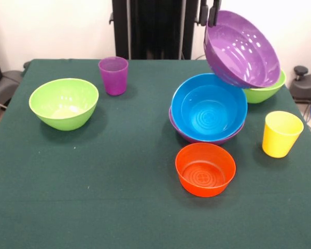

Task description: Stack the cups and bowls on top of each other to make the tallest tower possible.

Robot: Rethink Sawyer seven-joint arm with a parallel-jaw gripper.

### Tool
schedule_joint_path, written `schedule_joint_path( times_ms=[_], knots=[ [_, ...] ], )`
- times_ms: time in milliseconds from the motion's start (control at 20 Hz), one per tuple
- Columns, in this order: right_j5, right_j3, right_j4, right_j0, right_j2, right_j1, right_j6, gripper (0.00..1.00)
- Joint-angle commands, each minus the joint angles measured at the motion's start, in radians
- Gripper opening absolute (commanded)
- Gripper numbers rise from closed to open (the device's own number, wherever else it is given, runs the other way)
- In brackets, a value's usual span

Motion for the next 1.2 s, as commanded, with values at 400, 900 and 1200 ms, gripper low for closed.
schedule_joint_path(
  times_ms=[400,900,1200],
  knots=[
    [-0.177,0.049,-0.083,-0.003,-0.019,0.093,0.042,0.00],
    [-0.217,0.069,-0.085,-0.030,-0.013,0.108,0.008,0.00],
    [-0.244,0.098,-0.096,-0.040,-0.015,0.102,0.005,0.00]
  ],
)
